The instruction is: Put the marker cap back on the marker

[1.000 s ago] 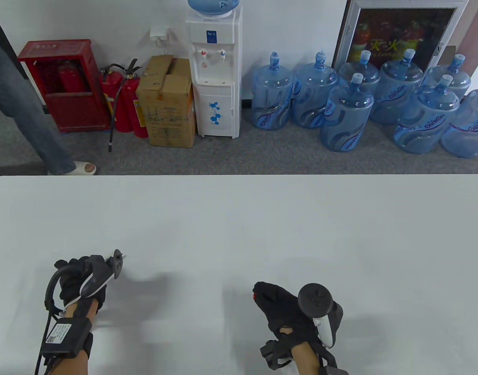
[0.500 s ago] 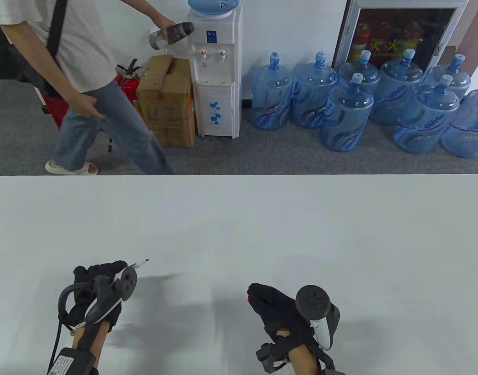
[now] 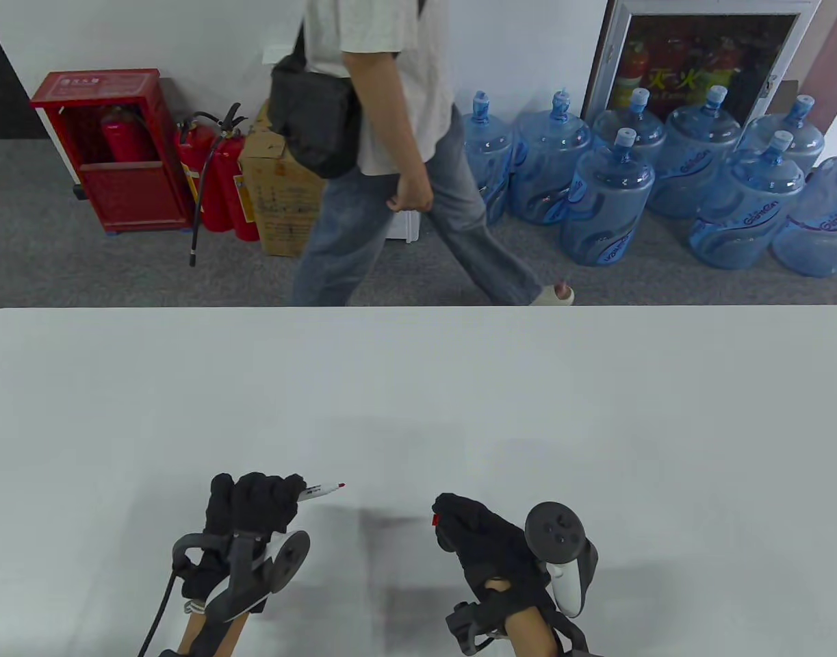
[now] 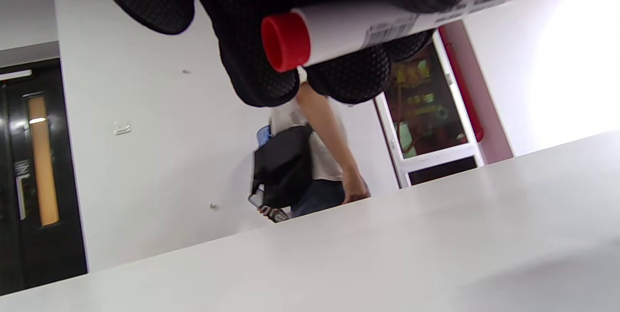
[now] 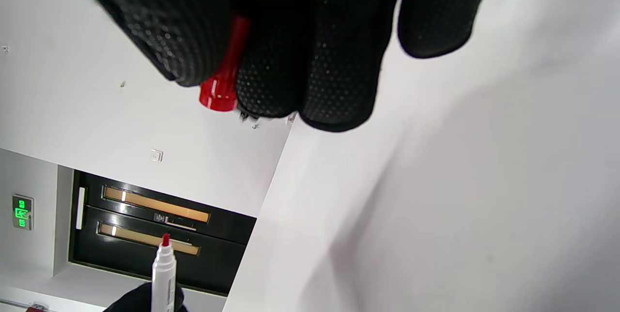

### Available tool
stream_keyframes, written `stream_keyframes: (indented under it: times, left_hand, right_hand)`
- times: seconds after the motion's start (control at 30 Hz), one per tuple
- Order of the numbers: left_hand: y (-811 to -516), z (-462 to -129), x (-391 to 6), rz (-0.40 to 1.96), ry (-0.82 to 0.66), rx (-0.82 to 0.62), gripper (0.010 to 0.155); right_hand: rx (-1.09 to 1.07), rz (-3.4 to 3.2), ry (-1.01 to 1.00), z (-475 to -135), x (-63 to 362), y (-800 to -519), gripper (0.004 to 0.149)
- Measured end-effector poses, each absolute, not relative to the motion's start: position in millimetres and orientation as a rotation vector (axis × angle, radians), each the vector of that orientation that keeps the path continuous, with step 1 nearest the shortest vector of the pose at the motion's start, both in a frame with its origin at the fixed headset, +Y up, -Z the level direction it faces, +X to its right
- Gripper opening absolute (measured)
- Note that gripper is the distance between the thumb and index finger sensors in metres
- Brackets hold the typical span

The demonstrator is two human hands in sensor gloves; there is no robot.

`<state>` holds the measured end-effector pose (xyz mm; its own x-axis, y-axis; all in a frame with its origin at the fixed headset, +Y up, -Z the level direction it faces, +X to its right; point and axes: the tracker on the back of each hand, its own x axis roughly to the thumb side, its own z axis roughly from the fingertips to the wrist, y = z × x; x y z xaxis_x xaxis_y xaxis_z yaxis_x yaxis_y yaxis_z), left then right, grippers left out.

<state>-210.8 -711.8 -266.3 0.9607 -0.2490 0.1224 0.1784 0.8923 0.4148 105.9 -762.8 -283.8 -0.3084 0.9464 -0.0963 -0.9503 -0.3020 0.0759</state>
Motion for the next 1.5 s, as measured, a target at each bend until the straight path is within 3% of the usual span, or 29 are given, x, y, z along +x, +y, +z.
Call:
stream_keyframes:
  times: [0.73,1.5]
  left_hand:
    - [-726.3,-241.4,-174.1,-0.234,-0.434,0.505,0.049]
    - [-729.4,-239.2,-168.6,-0.265,-0.473,0.503,0.048]
  right_hand:
    - [0.073,1.962,0.161,-280.9,79.4,-766.6,0.045]
    - [0.145,1.976,0.191,-278.3,62.6,-770.3,0.042]
